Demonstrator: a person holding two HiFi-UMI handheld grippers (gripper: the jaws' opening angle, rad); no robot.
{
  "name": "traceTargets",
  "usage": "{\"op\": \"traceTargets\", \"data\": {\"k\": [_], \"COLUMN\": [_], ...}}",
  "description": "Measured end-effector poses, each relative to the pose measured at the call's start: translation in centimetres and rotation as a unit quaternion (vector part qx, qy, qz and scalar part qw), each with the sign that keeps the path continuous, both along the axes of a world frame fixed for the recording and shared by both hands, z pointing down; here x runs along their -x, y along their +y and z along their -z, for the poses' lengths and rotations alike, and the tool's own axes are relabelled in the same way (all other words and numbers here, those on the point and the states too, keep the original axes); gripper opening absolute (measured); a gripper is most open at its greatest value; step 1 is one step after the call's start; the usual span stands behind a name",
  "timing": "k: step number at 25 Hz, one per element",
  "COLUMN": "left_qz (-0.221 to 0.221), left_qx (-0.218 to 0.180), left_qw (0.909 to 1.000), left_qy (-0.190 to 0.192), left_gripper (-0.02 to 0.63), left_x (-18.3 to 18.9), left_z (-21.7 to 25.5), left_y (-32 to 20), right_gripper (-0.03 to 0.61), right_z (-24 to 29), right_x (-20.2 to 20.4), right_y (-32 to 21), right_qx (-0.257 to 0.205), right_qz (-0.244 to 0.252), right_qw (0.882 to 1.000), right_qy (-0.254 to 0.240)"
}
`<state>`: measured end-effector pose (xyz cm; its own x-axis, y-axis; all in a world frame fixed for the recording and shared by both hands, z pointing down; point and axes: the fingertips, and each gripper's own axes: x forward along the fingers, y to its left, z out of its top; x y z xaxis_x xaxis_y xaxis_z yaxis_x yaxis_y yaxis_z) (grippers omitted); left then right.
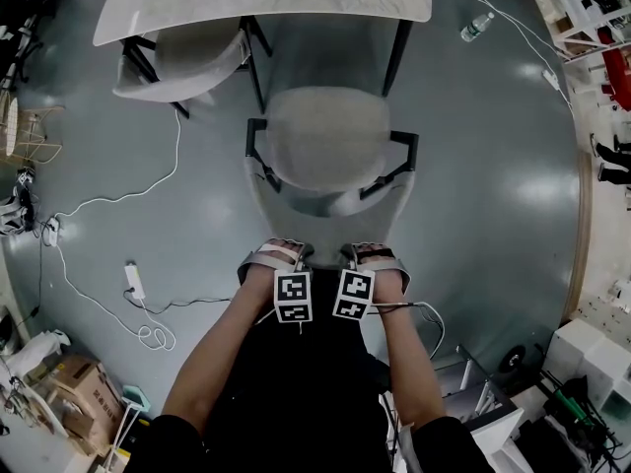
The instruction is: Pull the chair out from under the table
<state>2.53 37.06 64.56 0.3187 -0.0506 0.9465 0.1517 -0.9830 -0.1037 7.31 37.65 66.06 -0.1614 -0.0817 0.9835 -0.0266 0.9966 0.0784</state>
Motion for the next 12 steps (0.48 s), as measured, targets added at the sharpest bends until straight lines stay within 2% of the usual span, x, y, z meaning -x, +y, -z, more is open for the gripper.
{"op": "traceTargets", "data": {"k": [12], "left_qz": [-0.002], "left_qx": [0.005], "left_qw": [1.0000], "left_qy": [-0.005], "left_gripper": [0.084], "left_x": [0.2], "left_z": [-0.3], "left_y": [1.9], "right_gripper": [0.075], "right_z": [-0.2], "right_x": [0.2], "right_y": [1.9], "right_qx": [-0.001], "right_qz": [0.000], "right_qw": [1.000], "right_qy": [0.000]}}
